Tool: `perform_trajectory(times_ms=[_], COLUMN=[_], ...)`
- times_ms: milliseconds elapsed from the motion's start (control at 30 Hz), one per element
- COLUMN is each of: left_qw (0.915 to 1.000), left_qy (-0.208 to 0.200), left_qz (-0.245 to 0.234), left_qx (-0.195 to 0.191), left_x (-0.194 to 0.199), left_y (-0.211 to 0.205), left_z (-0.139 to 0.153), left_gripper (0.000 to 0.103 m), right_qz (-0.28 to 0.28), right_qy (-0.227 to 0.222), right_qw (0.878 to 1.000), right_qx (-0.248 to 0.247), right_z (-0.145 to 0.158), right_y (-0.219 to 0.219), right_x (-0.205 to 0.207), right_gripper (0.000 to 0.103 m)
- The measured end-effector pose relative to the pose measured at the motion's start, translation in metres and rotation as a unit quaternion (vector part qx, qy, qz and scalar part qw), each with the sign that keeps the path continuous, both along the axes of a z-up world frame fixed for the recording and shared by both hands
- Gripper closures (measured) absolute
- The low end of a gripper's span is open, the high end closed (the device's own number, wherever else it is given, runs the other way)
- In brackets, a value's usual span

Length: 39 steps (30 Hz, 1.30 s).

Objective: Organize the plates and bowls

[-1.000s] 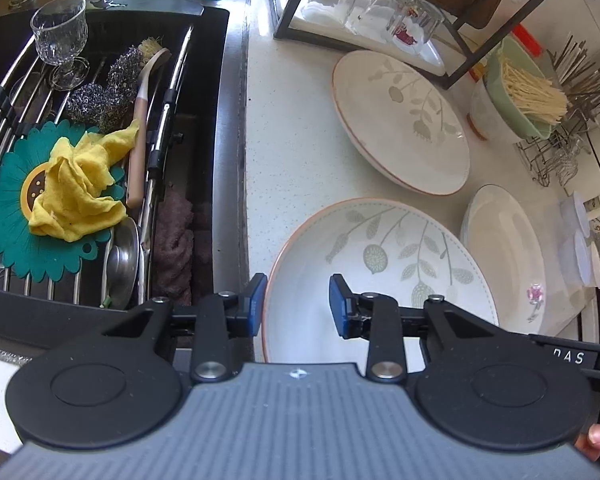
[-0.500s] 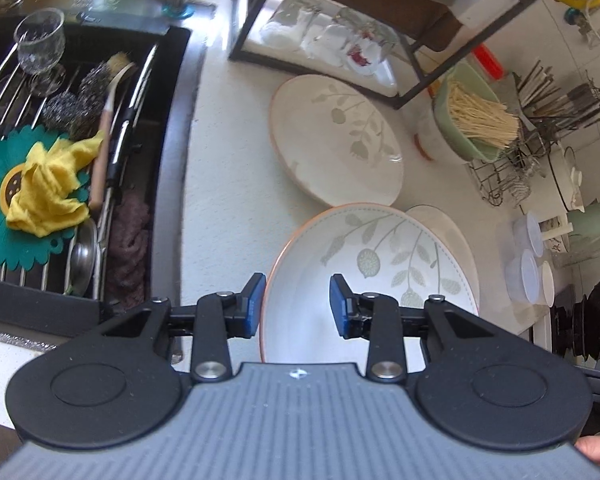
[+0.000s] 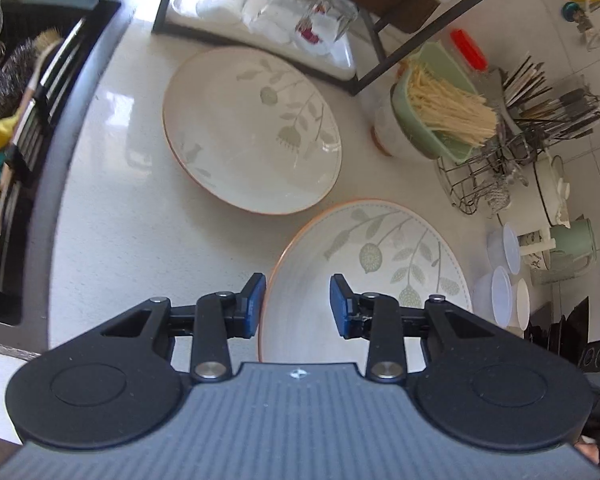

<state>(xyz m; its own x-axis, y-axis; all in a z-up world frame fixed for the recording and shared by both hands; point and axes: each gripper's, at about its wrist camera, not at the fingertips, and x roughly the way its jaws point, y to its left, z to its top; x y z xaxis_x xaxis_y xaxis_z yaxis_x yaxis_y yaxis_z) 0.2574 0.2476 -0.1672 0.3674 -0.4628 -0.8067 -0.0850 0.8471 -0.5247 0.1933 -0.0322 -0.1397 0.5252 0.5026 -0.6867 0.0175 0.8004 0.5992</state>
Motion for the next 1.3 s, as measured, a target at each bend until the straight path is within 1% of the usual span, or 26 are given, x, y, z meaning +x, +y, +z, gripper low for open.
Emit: perform_trajectory(times_ms=[100,133,200,267,333,433,567,667,867,1033,1100,1233,1300], left_qw=[0.9998,0.9998,0.9998,0.9993,0.9991,0.9981,0.9962,0.9951,0.9919,0.9889,0.9885,0.9906,0.9901], left_qy=[0.017,0.017,0.009,0.012,0.016,0.019,0.025,0.035,0.038,0.041,0.041,0.046,0.044], left_qz=[0.008,0.012,0.006,0.000,0.000,-0.002,-0.012,-0.016,-0.039,-0.050,-0.052,-0.028,-0.028], left_qx=[-0.005,-0.004,0.017,0.035,0.040,0.059,0.082,0.092,0.115,0.134,0.136,0.126,0.130], left_x=[0.005,0.004,0.004,0.006,0.008,0.012,0.014,0.016,0.022,0.028,0.030,0.032,0.032], left_y=[-0.013,-0.017,-0.030,-0.040,-0.047,-0.057,-0.069,-0.074,-0.087,-0.094,-0.097,-0.094,-0.096], left_z=[-0.011,-0.011,-0.009,-0.010,-0.011,-0.012,-0.015,-0.019,-0.025,-0.030,-0.030,-0.032,-0.032], left_gripper=[0.064,0.064,0.064,0.064,0.064,0.064,0.064,0.064,0.064,0.064,0.063,0.061,0.061], right_qz=[0.008,0.013,0.020,0.026,0.031,0.048,0.057,0.063,0.064,0.058,0.054,0.055,0.051], right_qy=[0.014,0.015,0.017,0.020,0.021,0.014,0.015,0.016,0.013,-0.003,-0.003,-0.008,-0.008], right_qw=[1.000,1.000,1.000,0.999,0.999,0.999,0.998,0.998,0.997,0.997,0.997,0.997,0.997], right_qx=[-0.002,-0.004,-0.003,-0.002,-0.005,-0.014,-0.019,-0.022,-0.031,-0.058,-0.054,-0.058,-0.057], right_z=[-0.015,-0.018,-0.023,-0.028,-0.033,-0.036,-0.044,-0.049,-0.054,-0.052,-0.053,-0.053,-0.053], right_y=[-0.015,-0.019,-0.026,-0.031,-0.036,-0.039,-0.043,-0.046,-0.050,-0.048,-0.049,-0.050,-0.051], right_x=[0.007,0.009,0.013,0.016,0.020,0.025,0.031,0.036,0.042,0.043,0.045,0.047,0.048], right_gripper=[0.086,0.086,0.086,0.086,0.086,0.086,0.086,0.086,0.086,0.086,0.086,0.086,0.086])
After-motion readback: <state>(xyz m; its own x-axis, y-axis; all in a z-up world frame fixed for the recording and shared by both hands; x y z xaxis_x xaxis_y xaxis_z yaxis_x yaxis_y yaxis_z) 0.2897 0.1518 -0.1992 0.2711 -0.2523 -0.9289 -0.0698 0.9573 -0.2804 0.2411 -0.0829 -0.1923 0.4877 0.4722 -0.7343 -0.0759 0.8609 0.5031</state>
